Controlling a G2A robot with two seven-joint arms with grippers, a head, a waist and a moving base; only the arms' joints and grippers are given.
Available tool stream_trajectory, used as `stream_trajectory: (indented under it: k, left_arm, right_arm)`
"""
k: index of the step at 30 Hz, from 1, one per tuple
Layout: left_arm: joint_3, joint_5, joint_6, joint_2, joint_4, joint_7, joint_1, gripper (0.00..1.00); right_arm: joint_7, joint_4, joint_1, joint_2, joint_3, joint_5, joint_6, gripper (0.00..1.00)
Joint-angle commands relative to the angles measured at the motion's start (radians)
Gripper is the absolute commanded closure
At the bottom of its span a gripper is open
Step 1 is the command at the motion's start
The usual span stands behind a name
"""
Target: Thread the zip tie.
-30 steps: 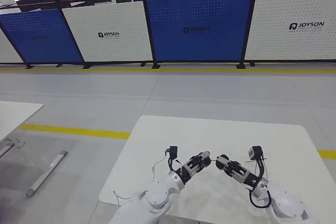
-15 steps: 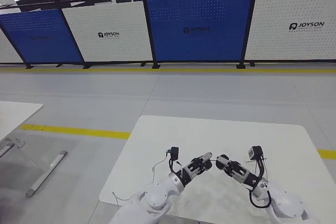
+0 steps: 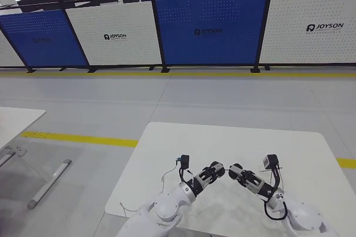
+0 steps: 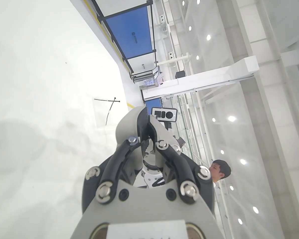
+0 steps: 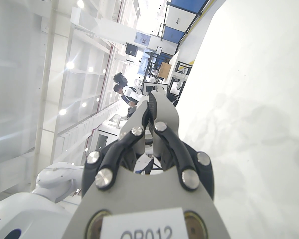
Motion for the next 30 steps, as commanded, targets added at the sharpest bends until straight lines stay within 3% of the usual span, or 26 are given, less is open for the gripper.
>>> stream_trajectory:
  k: [1,6,8,11,14,16,22,30]
  left_arm:
    - [0.0,0.001,0.001,0.0,0.0,0.001,0.0,1.0]
    - [0.0,0.006,0.001,-0.001,-0.002,0.001,0.002,1.0]
    - [0.0,0.007,0.001,-0.002,-0.005,0.0,0.004,0.72]
    - [-0.003,0.008,-0.002,-0.001,-0.01,-0.004,0.01,0.67]
    - [-0.005,0.008,-0.004,0.0,-0.014,-0.01,0.013,0.67]
    - [-0.007,0.01,-0.004,0.0,-0.015,-0.013,0.015,0.72]
    - [-0.009,0.015,-0.005,0.0,-0.015,-0.015,0.017,1.0]
    - [-0.007,0.023,-0.015,-0.002,-0.017,-0.012,0.019,1.0]
  right_arm:
    - [0.0,0.0,0.0,0.0,0.0,0.0,0.0,1.0]
    - [0.0,0.0,0.0,0.0,0.0,0.0,0.0,1.0]
    - [0.0,0.0,0.0,0.0,0.0,0.0,0.0,1.0]
    - [0.0,0.0,0.0,0.0,0.0,0.0,0.0,1.0]
    - [0.0,0.0,0.0,0.0,0.0,0.0,0.0,1.0]
    - [0.0,0.0,0.0,0.0,0.0,0.0,0.0,1.0]
    - [0.0,0.0,0.0,0.0,0.0,0.0,0.0,1.0]
    - [0.0,0.0,0.0,0.0,0.0,0.0,0.0,1.0]
